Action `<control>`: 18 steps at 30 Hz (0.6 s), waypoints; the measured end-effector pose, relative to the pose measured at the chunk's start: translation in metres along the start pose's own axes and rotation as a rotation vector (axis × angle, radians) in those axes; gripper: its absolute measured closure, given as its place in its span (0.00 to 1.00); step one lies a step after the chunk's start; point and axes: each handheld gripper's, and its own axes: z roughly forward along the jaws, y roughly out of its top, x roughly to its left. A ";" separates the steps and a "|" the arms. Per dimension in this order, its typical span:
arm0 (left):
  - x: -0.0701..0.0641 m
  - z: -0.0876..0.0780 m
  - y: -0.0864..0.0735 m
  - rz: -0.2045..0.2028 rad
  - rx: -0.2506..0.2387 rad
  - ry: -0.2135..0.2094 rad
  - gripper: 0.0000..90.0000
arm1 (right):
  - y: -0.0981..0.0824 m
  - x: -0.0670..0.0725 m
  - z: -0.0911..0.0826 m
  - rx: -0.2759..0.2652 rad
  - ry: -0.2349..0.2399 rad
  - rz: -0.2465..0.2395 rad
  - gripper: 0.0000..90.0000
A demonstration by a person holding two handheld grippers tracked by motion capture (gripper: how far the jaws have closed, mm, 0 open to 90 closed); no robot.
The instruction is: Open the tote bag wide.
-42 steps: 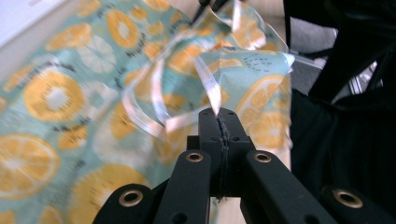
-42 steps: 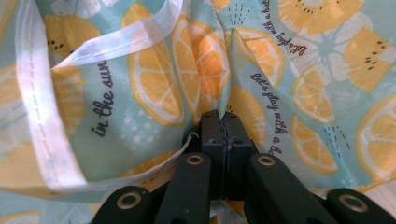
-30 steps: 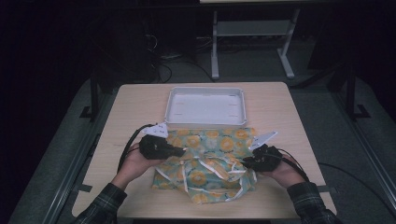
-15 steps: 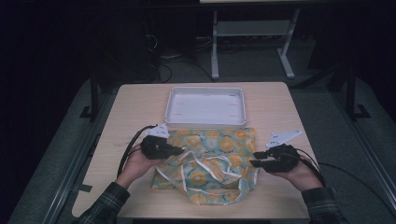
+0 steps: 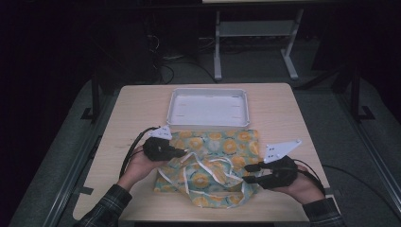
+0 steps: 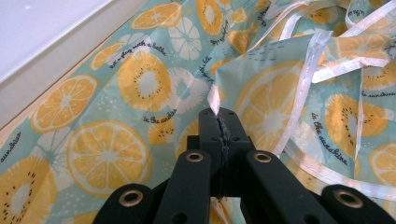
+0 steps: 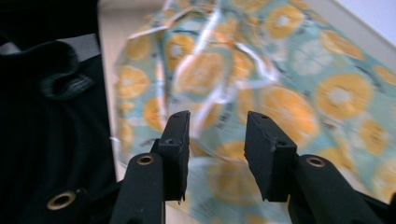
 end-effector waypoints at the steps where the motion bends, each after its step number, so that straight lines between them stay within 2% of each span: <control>1: 0.000 0.000 0.000 -0.001 -0.001 0.000 1.00 | 0.001 0.002 0.002 0.010 0.006 -0.002 0.66; 4: 0.000 0.000 0.000 -0.003 -0.001 0.000 1.00 | 0.000 0.003 0.012 0.042 0.023 -0.019 0.70; 8: 0.000 -0.001 0.000 -0.003 -0.002 0.004 1.00 | -0.003 0.000 0.019 0.078 0.023 -0.032 0.90; 11: 0.000 -0.003 0.001 0.001 -0.013 0.012 1.00 | -0.004 -0.003 0.018 0.070 0.023 -0.033 0.97; 16: 0.001 -0.009 0.002 -0.002 -0.023 0.012 1.00 | 0.000 -0.007 0.013 0.035 -0.005 -0.037 0.99; 18: 0.003 -0.012 0.003 -0.019 -0.040 0.016 1.00 | 0.004 -0.012 0.011 0.013 -0.017 -0.031 0.99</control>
